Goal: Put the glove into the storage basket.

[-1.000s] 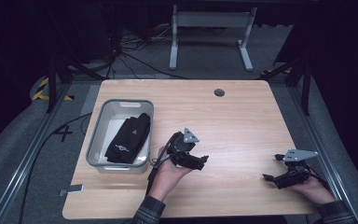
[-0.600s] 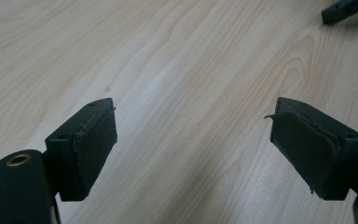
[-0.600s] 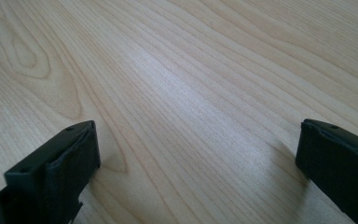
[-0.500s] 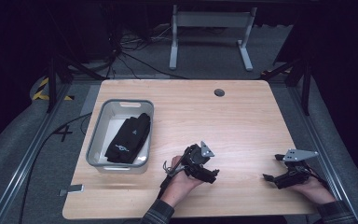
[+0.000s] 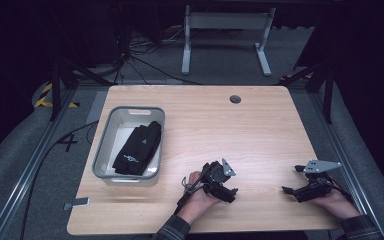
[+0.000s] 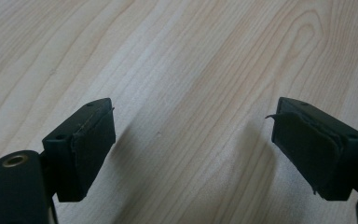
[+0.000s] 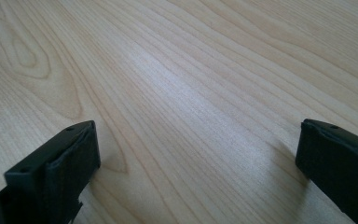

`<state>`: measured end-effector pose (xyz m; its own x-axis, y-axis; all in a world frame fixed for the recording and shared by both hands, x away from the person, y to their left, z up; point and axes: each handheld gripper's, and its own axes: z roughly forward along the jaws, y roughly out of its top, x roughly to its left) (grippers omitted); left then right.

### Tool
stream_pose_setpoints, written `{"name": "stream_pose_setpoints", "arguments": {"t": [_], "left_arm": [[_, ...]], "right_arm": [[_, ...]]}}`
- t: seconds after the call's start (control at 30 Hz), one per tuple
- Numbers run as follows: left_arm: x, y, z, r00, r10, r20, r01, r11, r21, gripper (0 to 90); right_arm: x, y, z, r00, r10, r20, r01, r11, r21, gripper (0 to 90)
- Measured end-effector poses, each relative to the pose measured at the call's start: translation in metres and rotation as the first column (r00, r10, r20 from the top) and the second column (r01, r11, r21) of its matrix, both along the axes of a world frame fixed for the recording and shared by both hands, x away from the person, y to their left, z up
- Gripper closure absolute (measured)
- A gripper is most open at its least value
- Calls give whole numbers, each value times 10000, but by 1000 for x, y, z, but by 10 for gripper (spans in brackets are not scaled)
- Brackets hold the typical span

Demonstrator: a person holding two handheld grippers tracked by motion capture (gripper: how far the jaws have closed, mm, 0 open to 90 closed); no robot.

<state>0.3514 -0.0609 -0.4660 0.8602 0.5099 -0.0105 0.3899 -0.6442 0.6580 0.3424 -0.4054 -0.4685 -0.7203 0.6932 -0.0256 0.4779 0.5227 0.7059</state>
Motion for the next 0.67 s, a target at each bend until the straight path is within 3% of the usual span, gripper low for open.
{"name": "stream_pose_setpoints", "arguments": {"t": [0.2, 0.27, 0.67], "left_arm": [[-1, -1, -4, 9996, -180, 195, 184, 9996, -227, 89], [-1, -1, -8, 9991, -314, 296, 328, 9983, -475, 69], [-1, 0, -8, 9990, -358, 261, 370, 9983, -442, 66]], "right_arm": [[0, 0, 0, 10000, 2, 3, -2, 10000, -2, 0], [0, 0, 0, 10000, -3, -12, 3, 10000, 1, 0], [0, 0, 0, 10000, -2, 2, 2, 10000, -1, 0]]}}
